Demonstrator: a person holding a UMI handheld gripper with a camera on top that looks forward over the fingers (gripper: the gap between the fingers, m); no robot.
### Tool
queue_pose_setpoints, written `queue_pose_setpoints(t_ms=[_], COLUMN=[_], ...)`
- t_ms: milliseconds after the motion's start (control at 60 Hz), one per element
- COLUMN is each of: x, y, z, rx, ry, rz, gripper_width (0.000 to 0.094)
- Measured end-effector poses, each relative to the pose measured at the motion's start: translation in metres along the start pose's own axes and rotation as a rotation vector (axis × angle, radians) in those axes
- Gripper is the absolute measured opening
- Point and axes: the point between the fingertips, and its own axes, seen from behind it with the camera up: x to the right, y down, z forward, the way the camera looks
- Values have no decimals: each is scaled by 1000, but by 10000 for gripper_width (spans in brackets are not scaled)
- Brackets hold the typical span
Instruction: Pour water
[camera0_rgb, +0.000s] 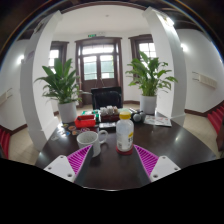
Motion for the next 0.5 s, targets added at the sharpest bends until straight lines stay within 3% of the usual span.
queue_pose_setpoints(t_ms=[500], x=[-19], y=[-19], z=[-41], rx=[27], ry=[-35], rz=[-48], gripper_width=[796])
